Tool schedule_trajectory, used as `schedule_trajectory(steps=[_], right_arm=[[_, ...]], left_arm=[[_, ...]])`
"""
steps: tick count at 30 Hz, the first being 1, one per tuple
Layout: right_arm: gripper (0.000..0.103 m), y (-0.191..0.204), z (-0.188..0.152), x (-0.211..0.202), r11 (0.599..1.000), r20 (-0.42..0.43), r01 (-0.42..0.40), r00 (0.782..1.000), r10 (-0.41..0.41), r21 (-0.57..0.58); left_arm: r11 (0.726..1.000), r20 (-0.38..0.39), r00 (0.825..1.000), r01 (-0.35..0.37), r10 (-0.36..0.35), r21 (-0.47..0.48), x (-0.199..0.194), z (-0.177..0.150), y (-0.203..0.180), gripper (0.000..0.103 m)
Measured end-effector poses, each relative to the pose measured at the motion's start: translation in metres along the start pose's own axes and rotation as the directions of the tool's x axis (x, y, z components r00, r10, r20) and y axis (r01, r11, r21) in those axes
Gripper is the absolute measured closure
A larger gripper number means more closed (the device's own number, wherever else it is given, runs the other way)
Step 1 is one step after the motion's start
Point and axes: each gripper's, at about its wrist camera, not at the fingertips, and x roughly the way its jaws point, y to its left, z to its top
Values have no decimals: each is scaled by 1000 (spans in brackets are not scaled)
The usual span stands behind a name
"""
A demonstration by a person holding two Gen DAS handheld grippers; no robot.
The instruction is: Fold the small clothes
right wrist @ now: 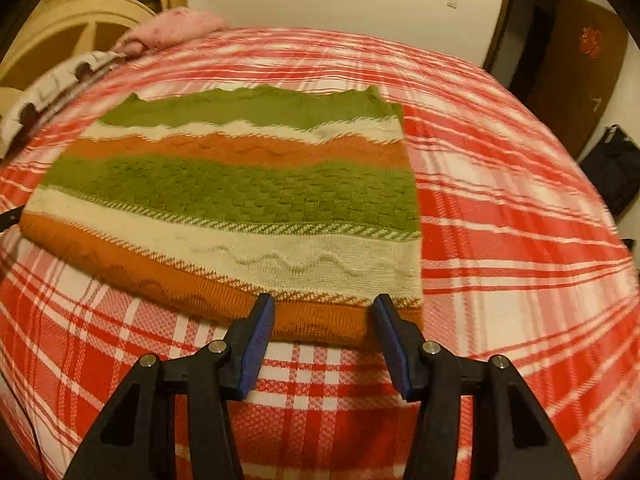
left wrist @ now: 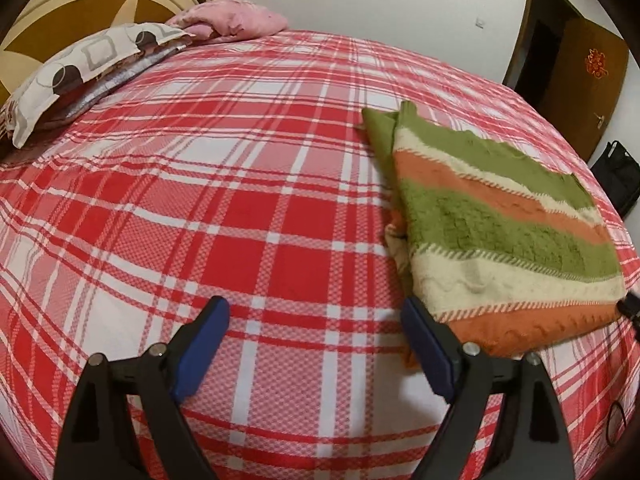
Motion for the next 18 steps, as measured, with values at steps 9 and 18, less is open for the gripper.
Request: schedule_trajectory(steps=[9,18], right_arm=[[50,147,22,-10,914,110,-125,977,181,-387],[48,212,15,-14,851,126,-175,955,269,-496]], left_arm=[[1000,-26,1000,0,0,-2,-2,-2,11,3],[999,-36,999,-29,30,24,0,2,23,3]])
